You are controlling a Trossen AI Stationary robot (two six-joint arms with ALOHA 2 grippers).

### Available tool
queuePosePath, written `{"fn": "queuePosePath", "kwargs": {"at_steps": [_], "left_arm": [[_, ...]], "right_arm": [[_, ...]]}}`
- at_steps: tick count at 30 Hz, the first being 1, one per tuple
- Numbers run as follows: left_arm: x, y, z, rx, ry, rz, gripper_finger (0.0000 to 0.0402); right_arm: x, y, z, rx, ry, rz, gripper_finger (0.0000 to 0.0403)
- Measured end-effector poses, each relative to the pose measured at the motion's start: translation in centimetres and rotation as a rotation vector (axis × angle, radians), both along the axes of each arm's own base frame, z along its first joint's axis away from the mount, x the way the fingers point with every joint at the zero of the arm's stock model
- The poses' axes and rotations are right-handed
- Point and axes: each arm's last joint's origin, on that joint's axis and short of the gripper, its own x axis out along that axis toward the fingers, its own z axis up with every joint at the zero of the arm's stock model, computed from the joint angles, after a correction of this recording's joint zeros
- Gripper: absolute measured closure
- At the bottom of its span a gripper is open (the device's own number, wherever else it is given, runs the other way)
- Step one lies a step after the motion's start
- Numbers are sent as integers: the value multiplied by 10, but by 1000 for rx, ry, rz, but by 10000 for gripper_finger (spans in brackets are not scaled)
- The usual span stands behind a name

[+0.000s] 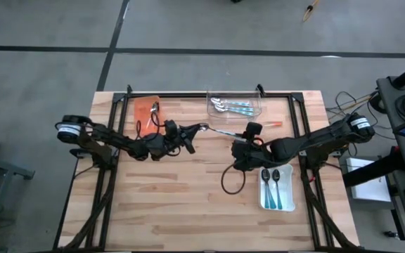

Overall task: Sort silverware by color (type)
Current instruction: Put the blue patterned spoon into the transparent bin

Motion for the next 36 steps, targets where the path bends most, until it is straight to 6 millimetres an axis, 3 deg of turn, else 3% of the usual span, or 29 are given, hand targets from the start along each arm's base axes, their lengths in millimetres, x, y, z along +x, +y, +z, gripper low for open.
{"fn": "queuePosePath", "kwargs": {"at_steps": [9, 16, 26, 36], "left_arm": [[17, -1, -13, -92, -20, 8, 401], [34, -1, -9, -94, -29, 30, 401], [36, 0, -7, -121, -46, 85, 401], [39, -2, -1, -117, -63, 77, 401]], "right_arm": [[2, 2, 6, -27, 10, 40, 220], [10, 3, 17, -56, -24, 91, 220], [16, 5, 31, -93, -31, 145, 220], [31, 8, 31, -177, 14, 165, 220]]}}
